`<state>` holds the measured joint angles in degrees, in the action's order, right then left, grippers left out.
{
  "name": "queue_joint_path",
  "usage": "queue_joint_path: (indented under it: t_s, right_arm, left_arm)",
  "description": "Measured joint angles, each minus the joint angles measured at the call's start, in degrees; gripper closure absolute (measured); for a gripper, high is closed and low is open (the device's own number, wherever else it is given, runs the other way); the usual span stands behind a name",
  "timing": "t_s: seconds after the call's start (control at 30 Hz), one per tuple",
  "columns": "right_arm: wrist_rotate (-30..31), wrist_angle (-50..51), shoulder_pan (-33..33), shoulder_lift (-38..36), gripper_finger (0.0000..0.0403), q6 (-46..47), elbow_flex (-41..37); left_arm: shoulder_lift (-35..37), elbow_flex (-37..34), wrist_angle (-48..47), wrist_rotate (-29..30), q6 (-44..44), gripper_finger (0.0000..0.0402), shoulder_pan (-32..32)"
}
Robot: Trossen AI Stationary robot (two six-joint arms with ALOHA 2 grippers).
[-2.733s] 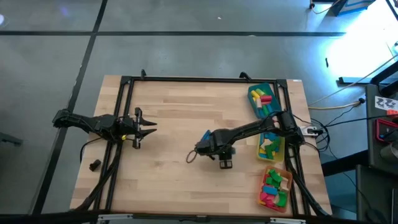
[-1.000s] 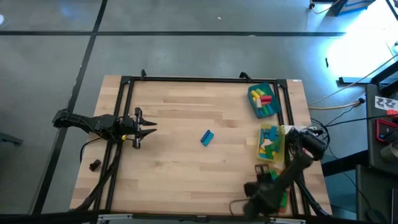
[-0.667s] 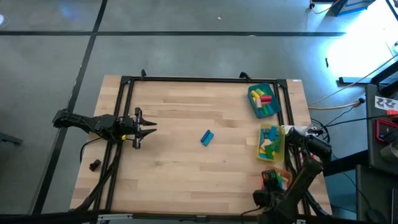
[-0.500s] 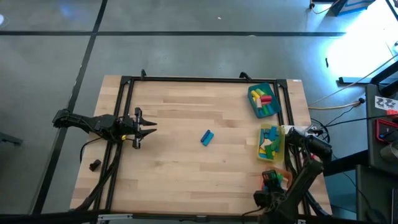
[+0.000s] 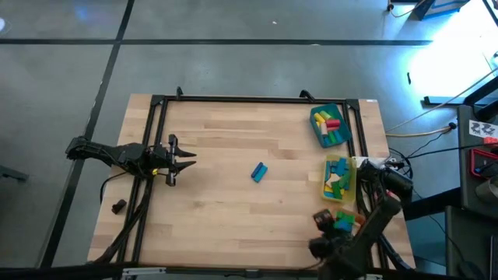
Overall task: Sort blocks by size
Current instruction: Put the blue rectangular block into the yellow bin
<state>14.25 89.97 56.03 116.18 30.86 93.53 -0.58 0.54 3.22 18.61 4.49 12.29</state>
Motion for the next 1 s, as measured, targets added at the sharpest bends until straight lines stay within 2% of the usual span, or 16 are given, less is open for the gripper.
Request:
queue_joint_path:
  t_s: [0.13, 0.23, 0.37, 0.57, 0.67, 0.77, 0.9, 1.0]
  right_arm:
    - [12.4, 0.0, -4.2, 0.0, 0.0210, -6.2, 0.2]
    - [17.5, -0.6, -8.6, 0.0, 0.0210, -10.8, 0.2]
    - [19.7, -5.2, -16.0, 0.0, 0.0210, -17.0, 0.2]
    - [19.4, -19.5, -27.5, 0.0, 0.0210, -31.8, 0.2]
    - [16.4, -26.4, -33.2, 0.0, 0.0210, -39.1, 0.2]
    - [9.4, -31.8, -38.5, 0.0, 0.0210, -45.7, 0.2]
    - [-2.8, -36.6, -44.7, 0.2, 0.0210, -52.1, 0.2]
    - [-6.8, -38.6, -48.5, 0.4, 0.0210, -54.5, 0.2]
  left_arm:
    - [0.0, 0.0, 0.0, 0.0, 0.0, 0.0302, 0.0]
    - [0.0, 0.0, 0.0, 0.0, 0.0, 0.0302, 0.0]
    - [0.0, 0.0, 0.0, 0.0, 0.0, 0.0302, 0.0]
    - [0.0, 0.0, 0.0, 0.0, 0.0, 0.0302, 0.0]
    - [0.0, 0.0, 0.0, 0.0, 0.0, 0.0302, 0.0]
    - [0.0, 0.0, 0.0, 0.0, 0.0, 0.0302, 0.0]
    - [0.0, 0.0, 0.0, 0.0, 0.0, 0.0302, 0.0]
    - [0.0, 0.0, 0.0, 0.0, 0.0, 0.0302, 0.0]
